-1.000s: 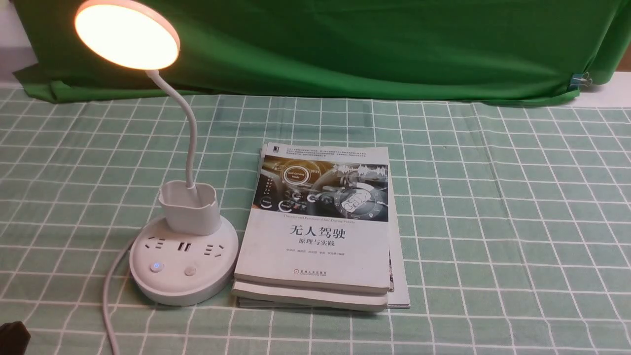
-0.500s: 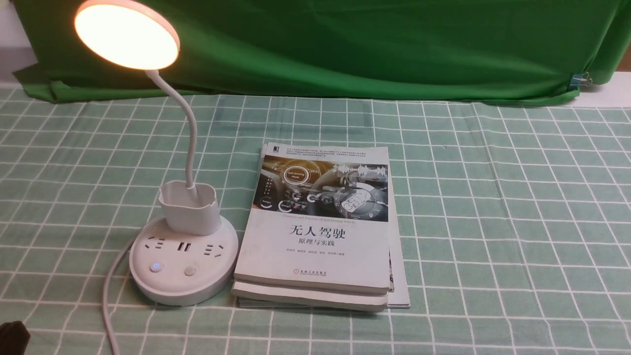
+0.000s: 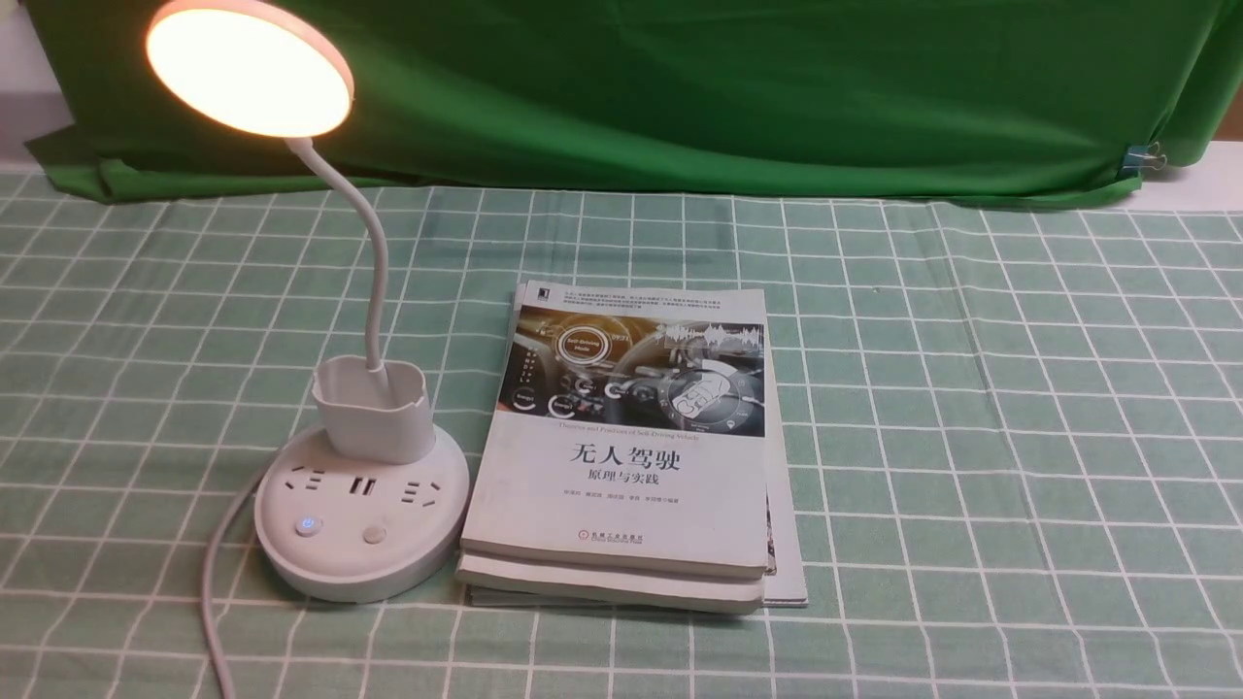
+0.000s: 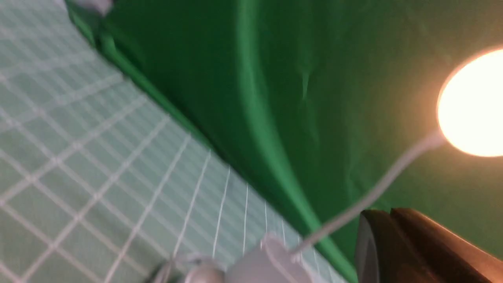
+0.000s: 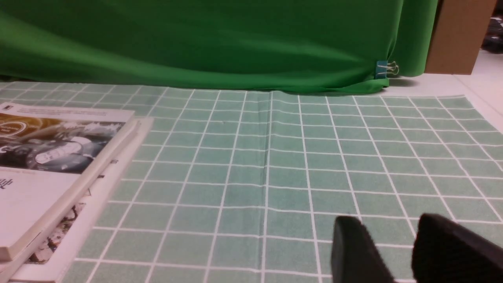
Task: Turn off the desk lamp on the blue coffee tablecloth by hand.
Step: 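Press the power button on the round power strip under the lamp with the left gripper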
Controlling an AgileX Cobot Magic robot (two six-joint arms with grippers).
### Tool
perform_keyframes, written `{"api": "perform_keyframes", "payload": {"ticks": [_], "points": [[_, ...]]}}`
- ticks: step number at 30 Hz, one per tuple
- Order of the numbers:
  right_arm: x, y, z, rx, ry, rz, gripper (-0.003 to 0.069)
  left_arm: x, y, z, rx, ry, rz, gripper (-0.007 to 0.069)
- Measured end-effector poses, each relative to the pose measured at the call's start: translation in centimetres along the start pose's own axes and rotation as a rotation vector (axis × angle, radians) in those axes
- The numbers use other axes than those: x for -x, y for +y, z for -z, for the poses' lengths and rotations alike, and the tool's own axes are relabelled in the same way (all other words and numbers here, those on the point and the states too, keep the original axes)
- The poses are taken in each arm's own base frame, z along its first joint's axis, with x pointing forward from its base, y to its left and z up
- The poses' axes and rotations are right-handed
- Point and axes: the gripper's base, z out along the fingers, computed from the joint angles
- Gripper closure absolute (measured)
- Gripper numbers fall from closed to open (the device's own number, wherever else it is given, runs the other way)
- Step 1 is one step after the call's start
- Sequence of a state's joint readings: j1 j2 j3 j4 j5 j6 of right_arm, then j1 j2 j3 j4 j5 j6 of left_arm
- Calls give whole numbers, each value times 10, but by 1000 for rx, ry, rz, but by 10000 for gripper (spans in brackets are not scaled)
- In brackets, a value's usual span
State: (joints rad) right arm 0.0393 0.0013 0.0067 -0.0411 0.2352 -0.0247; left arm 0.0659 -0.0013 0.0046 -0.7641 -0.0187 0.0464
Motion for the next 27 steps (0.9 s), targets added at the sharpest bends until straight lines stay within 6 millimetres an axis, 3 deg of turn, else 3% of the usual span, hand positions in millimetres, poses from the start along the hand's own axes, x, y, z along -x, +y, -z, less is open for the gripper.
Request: {"api": "perform_keyframes", "payload": {"ticks": [6,11,14,20,27], "points": [[0,0,0,0,0,0,417,-3,-5,0,-12,87,4,601],[0,0,0,0,0,0,417,16,-36,-11,-20,273,-114,601],[0,0,0,0,0,0,417,26,-55,-30,29,531,-228,601],[0,0,0,0,0,0,417,25,-61,-70,105,1010,-433,601],[0,0,0,0,0,0,417,-5,-71,-113,81,1343,-570,601]]}}
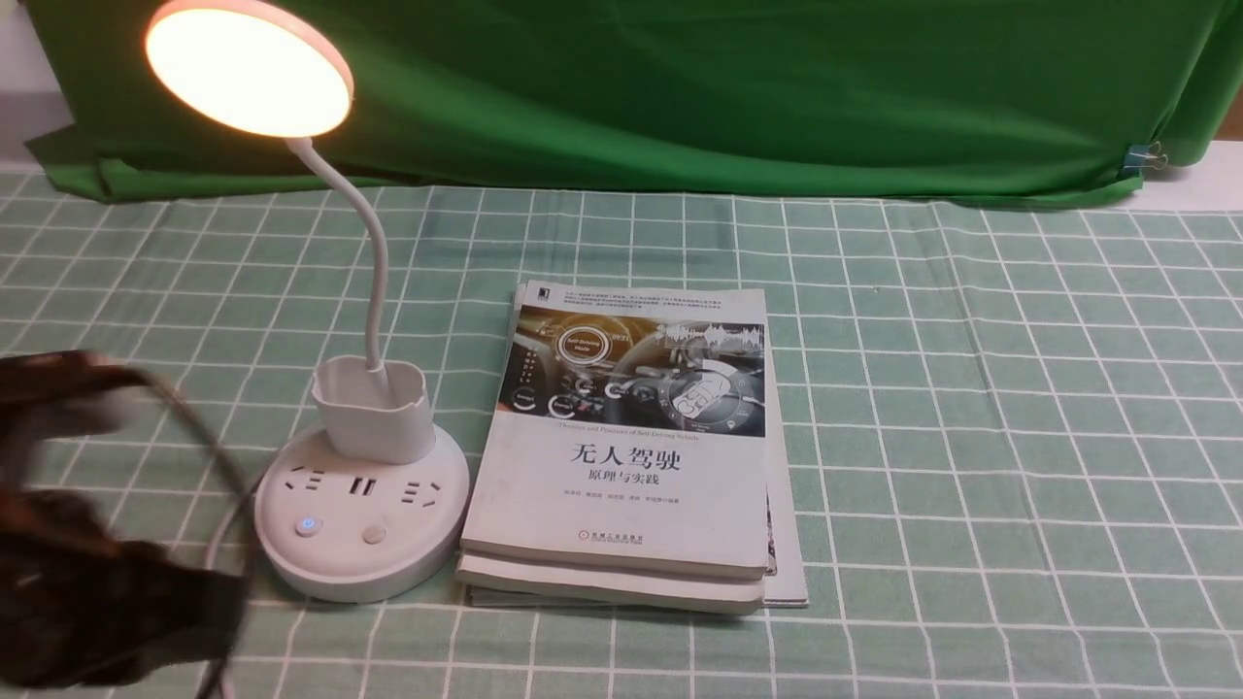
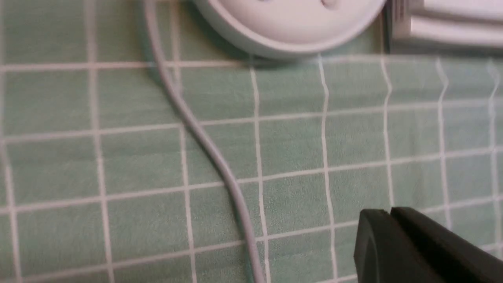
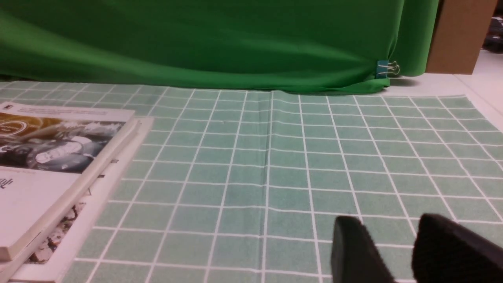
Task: Turn off the desk lamp on the blue coffee tablecloth by hand.
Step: 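Press the power button on the round power strip under the lamp with the left gripper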
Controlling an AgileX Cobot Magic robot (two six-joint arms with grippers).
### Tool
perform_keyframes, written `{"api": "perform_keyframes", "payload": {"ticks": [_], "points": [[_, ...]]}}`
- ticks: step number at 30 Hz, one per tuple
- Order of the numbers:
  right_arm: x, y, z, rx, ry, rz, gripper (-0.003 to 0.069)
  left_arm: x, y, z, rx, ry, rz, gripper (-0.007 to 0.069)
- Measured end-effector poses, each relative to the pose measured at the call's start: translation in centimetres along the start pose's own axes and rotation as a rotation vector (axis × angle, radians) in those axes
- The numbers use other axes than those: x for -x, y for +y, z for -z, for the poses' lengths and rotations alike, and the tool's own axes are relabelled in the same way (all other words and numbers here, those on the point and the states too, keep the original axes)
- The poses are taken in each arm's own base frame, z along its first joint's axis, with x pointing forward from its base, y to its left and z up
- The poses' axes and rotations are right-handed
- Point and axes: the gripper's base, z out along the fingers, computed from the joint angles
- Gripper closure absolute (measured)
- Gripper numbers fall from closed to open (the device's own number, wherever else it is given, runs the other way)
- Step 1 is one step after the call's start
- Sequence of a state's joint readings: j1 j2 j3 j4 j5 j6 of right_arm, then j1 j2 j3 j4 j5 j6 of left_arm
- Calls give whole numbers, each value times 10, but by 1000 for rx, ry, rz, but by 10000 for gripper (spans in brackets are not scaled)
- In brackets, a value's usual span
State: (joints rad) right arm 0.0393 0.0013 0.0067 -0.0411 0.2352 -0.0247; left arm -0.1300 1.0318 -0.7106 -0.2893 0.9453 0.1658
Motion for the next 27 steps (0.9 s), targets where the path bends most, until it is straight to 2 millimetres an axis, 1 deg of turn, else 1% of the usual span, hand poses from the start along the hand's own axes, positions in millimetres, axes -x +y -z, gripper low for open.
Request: {"api": "perform_keyframes", "payload": {"ticks": [5,6,7,9,13,17,20,23,27], "points": [[0,0,0,0,0,0,417,32,-24,-27,-1,137,-128,620],[0,0,0,0,0,0,417,33,-26,-28,-3,143,-134,620],[0,0,0,0,0,0,417,43,-29,-35,-5,166,-145,622],[0,0,0,0,0,0,417,54,-31,-42,-1,182,-146,622],[0,0,0,0,0,0,417,78,-29,-64,37,218,-163,622],[0,0,0,0,0,0,417,93,-27,-81,51,242,-169,622],[0,0,0,0,0,0,417,102,-25,-90,52,252,-168,622],[0,0,0,0,0,0,417,108,-18,-97,56,263,-153,622],[0,0,0,0,0,0,417,109,-14,-103,60,287,-160,622]]}}
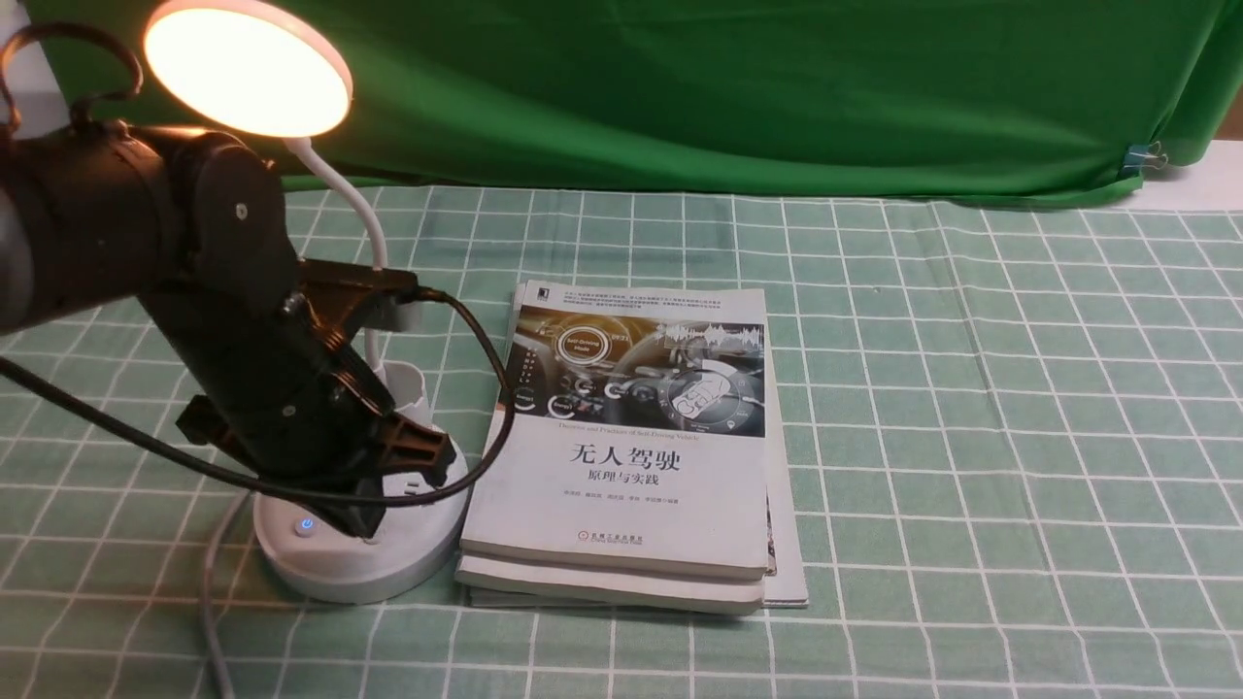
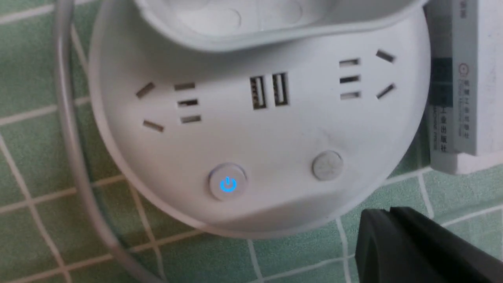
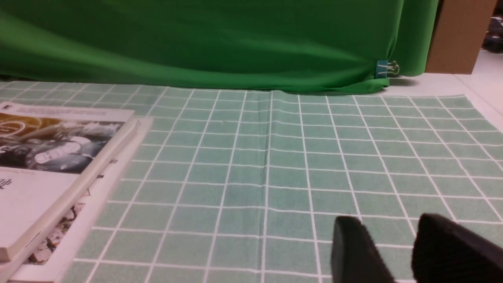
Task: Turn off the desk lamp on the blue coffee tablecloth by hand.
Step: 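Press the power button on the round power strip under the lamp with the left gripper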
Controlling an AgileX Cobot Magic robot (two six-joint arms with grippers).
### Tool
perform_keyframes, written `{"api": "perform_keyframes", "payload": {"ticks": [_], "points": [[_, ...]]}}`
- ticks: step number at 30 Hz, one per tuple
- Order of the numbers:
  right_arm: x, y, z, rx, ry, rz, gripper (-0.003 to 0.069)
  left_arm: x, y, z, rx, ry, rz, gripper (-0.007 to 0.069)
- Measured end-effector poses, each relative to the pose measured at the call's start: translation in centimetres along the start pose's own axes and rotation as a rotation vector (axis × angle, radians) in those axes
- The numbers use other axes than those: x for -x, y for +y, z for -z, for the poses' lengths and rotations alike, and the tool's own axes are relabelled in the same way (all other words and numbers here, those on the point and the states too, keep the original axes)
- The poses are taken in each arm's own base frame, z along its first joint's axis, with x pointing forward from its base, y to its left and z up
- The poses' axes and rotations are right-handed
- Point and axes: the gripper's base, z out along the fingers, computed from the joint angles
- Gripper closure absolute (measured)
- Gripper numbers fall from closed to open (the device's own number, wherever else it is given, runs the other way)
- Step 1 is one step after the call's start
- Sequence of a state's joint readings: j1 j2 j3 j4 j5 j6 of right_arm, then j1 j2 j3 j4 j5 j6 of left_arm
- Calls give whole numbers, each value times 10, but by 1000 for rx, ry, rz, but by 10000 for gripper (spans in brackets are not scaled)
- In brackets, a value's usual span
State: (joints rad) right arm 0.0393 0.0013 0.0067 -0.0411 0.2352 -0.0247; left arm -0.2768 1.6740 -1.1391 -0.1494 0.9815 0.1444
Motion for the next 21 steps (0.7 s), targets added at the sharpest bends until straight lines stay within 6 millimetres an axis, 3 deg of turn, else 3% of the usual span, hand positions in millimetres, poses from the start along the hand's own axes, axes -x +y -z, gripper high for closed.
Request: {"api": "perform_keyframes", "payload": {"ticks": [10,19,21], "points": [[0,0,0,0,0,0,417,4,1,-1,6,-38,-5,622],[0,0,0,0,0,0,417,10,5,-36,0,52,8,622],[0,0,0,0,0,0,417,11,5,-35,1,47,9,622]]}}
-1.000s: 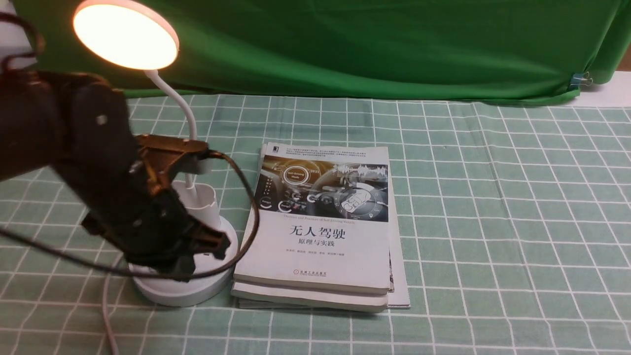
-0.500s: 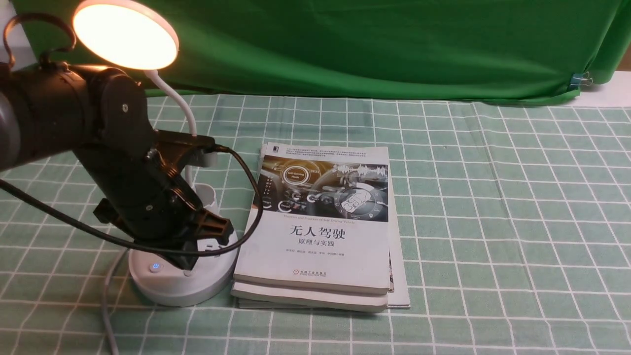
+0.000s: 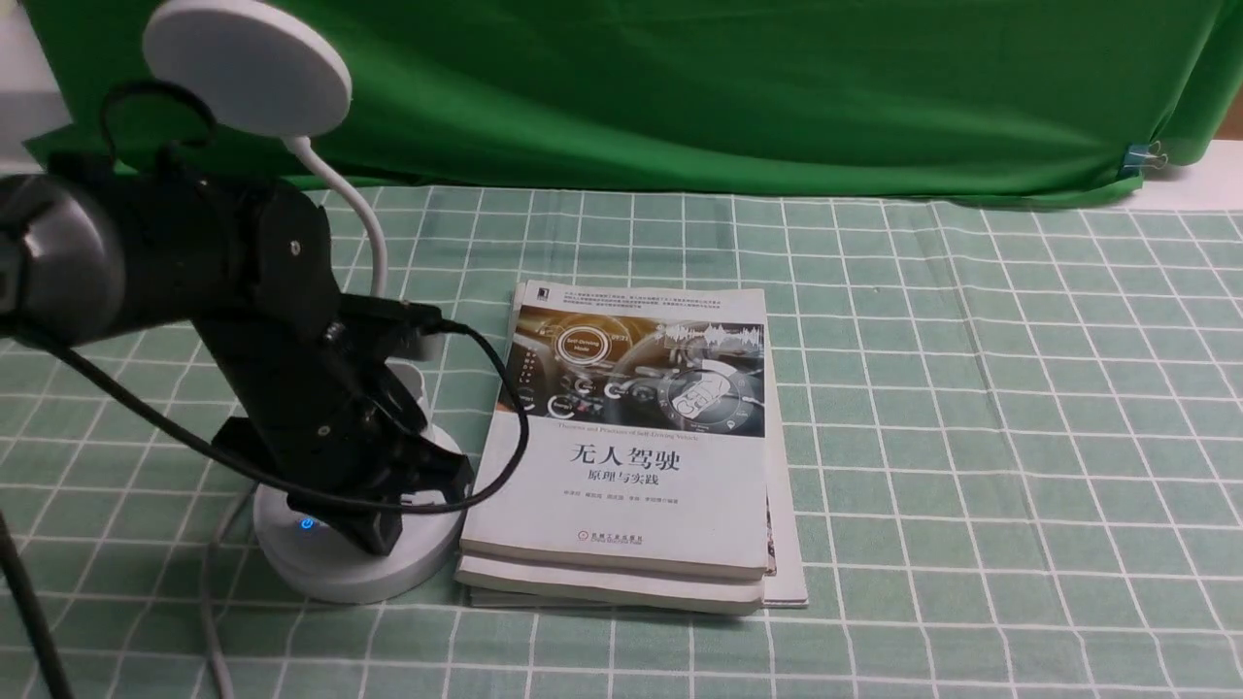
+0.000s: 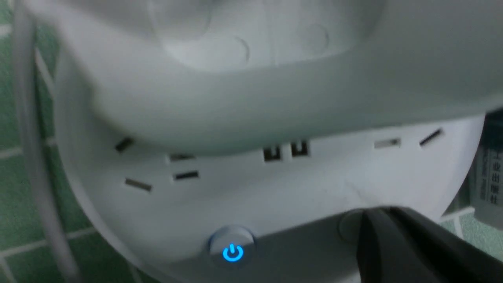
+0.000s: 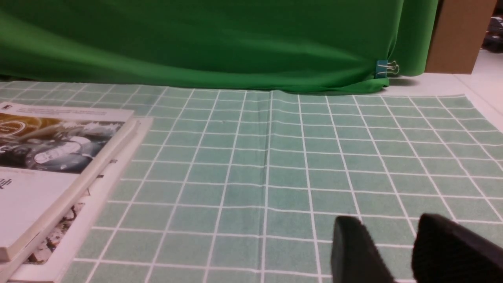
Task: Turn off the desk lamp on the blue coffee tablecloth by hand.
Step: 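Press the power button on the round power strip under the lamp with the left gripper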
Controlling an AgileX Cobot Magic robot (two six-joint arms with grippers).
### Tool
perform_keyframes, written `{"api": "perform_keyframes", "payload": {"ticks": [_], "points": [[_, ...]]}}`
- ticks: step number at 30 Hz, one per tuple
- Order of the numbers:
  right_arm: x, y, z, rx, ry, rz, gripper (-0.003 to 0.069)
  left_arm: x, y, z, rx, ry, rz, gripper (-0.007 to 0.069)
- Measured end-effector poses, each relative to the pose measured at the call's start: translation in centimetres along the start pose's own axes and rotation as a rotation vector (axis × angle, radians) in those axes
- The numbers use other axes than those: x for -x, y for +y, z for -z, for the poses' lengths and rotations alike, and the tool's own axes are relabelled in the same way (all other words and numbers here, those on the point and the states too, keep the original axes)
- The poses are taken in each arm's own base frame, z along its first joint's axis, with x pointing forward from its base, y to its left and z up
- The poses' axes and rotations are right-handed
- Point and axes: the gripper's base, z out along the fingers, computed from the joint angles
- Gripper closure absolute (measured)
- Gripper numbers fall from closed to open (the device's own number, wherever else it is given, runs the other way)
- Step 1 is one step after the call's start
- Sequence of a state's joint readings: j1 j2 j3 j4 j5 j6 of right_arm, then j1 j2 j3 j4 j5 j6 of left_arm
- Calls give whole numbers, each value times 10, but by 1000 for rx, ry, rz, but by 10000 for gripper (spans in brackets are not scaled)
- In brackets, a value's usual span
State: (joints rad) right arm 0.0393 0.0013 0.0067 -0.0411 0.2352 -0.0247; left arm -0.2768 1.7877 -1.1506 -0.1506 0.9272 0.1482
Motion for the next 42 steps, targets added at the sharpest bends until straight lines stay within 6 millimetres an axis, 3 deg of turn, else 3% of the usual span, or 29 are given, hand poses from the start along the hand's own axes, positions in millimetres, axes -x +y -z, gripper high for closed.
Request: {"api": "perform_keyframes", "payload": {"ticks": [5,12,14,19,25,33,42], "points": [[0,0,0,0,0,0,417,0,0,4,2,-13,-2,622],[0,0,0,0,1,0,417,-7,-5,43,8,-127,-14,622],[0,0,0,0,1,0,417,-8,-6,45,8,-134,-15,622],[0,0,0,0,1,0,417,-5,-4,34,15,-103,-16,622],[0,0,0,0,1,0,417,0,1,2,18,-15,-10,622],[0,0,0,0,1,0,417,1,1,2,17,-14,-10,622],[0,0,0,0,1,0,417,-11,-5,52,24,-140,-16,622]]}}
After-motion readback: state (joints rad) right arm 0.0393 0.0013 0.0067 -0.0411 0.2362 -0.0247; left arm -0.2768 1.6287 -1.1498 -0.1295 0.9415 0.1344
